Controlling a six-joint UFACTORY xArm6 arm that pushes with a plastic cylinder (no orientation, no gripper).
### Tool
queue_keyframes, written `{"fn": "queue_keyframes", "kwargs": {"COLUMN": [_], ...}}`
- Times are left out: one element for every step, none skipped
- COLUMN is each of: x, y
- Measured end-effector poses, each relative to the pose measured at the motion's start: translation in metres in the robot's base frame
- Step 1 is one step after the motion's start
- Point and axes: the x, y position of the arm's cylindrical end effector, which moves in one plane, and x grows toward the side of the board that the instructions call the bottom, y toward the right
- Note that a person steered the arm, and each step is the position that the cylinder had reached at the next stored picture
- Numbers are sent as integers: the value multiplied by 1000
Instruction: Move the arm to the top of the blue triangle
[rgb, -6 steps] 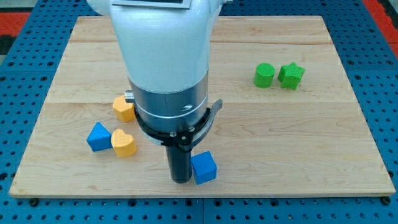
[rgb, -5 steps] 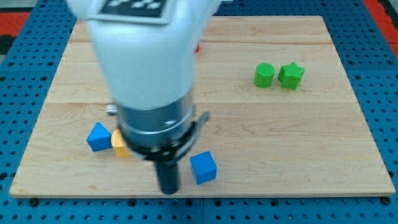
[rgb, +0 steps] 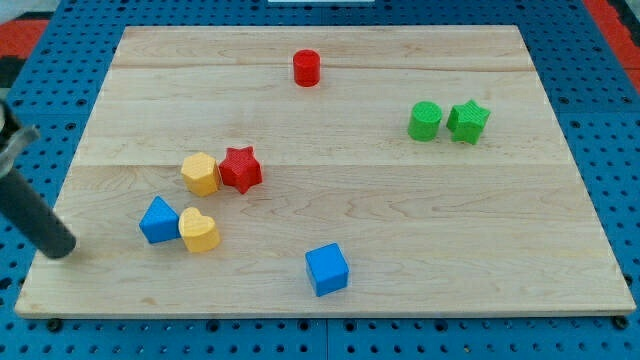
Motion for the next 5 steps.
{"fn": "queue_keyframes", "kwargs": {"x": [-9,-26,-43,-57,-59], "y": [11,48,73,89,93]}}
